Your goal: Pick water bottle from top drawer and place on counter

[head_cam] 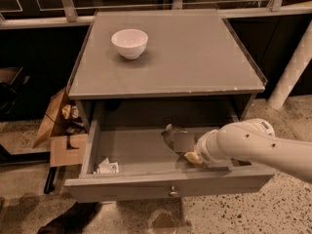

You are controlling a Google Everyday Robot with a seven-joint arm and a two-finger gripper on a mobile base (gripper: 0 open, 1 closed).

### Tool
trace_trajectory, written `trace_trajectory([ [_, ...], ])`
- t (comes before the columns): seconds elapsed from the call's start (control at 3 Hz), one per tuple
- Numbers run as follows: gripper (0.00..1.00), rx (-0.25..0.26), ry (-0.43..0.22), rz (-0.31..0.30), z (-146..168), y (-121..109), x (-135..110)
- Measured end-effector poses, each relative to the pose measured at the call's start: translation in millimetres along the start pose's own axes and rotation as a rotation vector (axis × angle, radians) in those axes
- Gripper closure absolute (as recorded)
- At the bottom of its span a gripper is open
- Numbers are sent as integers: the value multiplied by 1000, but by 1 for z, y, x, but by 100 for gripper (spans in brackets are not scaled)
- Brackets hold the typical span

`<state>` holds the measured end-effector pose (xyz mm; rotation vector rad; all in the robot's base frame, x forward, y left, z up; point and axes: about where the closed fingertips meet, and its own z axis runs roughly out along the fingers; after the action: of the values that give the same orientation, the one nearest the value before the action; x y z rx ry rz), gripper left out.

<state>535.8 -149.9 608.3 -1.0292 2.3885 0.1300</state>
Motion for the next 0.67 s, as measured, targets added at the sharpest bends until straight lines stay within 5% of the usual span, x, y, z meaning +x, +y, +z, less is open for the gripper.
trace_trajectory([
  [0.33,100,-107,-49,27,-14,1,-14],
  [0.67,100,-208,-112,-46,-36,-10,-50],
])
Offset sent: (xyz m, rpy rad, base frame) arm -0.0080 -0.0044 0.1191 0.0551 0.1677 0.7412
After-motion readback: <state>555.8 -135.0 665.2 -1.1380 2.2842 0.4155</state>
